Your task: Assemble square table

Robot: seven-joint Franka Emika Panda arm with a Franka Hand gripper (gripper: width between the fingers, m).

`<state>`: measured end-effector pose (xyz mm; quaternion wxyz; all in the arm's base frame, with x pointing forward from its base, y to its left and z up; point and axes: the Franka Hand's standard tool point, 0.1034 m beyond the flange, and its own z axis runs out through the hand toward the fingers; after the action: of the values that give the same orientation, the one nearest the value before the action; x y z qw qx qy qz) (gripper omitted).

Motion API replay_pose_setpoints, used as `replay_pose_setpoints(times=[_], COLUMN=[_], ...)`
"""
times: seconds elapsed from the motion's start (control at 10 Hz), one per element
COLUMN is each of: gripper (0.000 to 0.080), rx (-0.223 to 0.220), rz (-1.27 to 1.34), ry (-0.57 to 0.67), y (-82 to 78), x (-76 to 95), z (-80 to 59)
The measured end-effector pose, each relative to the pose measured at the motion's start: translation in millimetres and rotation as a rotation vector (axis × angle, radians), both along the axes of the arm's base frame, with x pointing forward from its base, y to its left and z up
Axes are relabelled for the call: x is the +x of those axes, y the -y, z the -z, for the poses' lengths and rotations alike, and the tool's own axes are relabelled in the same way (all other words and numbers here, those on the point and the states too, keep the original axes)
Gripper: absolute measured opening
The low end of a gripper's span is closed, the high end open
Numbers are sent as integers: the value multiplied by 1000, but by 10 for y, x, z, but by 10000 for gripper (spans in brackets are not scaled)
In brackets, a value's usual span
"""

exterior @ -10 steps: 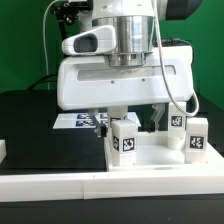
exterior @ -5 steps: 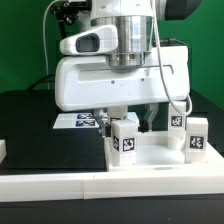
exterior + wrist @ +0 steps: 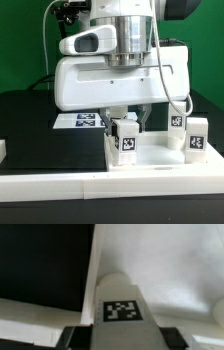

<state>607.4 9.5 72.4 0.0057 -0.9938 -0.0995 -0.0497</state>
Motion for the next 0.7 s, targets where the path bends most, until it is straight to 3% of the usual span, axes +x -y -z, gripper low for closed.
replay_pose_setpoints(times=[0.7], gripper=[291], rx=[152], rz=[826], ry=[123], y=[25], x=[-36], z=[0])
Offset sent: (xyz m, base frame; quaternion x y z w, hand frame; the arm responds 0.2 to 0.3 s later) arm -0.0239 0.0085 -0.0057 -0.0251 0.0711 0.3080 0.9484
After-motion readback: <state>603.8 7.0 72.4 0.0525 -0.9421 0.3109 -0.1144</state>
